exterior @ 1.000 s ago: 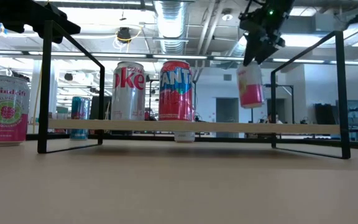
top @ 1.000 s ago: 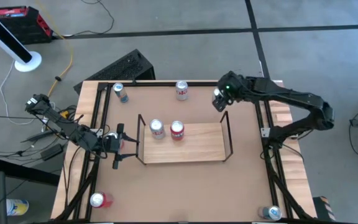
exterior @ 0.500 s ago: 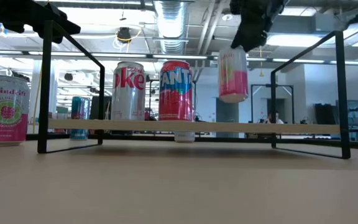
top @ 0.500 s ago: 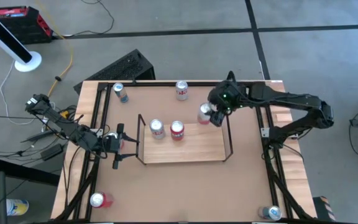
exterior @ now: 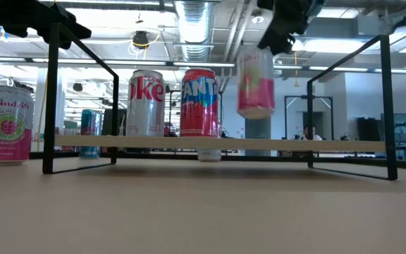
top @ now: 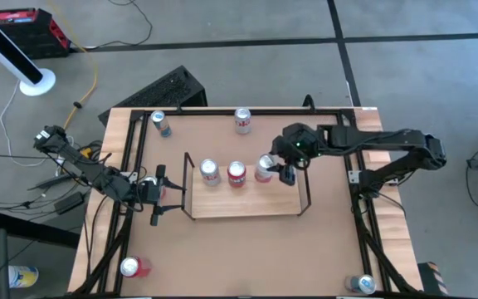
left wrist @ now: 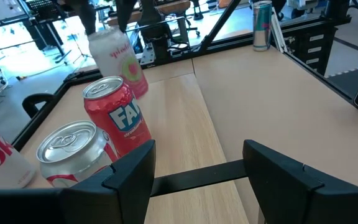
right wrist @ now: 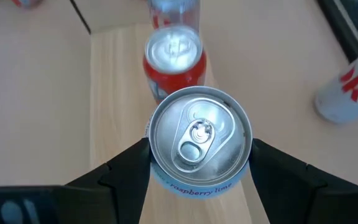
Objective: Place canned beverage on shelf
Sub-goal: Put the right pink soda can on the shelf aligned with the other orange soda can
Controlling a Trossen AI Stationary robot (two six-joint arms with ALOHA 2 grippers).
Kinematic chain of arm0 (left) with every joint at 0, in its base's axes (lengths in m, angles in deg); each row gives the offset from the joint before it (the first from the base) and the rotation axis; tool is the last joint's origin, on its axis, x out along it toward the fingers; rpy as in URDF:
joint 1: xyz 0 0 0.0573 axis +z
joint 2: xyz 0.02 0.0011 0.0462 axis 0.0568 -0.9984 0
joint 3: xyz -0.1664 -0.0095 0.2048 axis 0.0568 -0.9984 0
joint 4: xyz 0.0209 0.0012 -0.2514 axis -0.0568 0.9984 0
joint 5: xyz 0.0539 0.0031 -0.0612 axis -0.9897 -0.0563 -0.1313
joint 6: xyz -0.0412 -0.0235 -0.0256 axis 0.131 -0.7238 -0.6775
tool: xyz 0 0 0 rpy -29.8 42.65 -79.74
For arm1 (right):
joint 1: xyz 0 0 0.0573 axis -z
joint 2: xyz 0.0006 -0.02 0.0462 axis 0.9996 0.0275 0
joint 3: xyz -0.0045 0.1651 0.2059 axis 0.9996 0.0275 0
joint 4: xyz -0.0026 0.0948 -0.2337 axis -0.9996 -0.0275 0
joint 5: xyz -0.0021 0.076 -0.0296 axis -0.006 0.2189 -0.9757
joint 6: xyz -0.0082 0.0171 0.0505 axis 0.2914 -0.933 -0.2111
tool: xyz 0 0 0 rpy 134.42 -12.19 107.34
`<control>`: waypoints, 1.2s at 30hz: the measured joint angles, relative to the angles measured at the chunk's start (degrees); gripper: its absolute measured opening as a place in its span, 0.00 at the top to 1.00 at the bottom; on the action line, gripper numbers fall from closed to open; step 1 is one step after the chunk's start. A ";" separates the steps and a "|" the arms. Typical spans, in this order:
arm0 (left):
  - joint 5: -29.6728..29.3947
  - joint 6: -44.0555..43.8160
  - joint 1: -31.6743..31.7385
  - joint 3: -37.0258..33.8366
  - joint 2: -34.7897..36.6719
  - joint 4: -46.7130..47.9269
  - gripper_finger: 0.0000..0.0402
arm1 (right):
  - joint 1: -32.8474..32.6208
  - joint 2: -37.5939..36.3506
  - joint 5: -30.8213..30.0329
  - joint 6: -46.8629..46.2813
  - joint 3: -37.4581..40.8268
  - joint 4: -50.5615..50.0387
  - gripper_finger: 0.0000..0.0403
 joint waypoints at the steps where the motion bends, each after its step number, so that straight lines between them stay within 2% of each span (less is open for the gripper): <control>1: 0.00 0.00 0.00 0.00 0.00 -0.01 0.43 | 0.01 -0.01 0.00 0.09 0.60 0.40 0.32; 13: 0.00 0.01 0.00 0.00 0.00 0.00 0.43 | -0.43 2.07 1.78 7.20 2.04 2.76 0.32; 26: 0.00 0.00 -0.01 0.00 0.00 0.10 0.43 | 0.01 6.13 2.71 7.79 1.79 2.55 0.32; 36: 0.00 0.01 0.00 0.00 0.00 0.01 0.43 | -0.10 5.46 2.56 4.58 1.81 1.61 0.32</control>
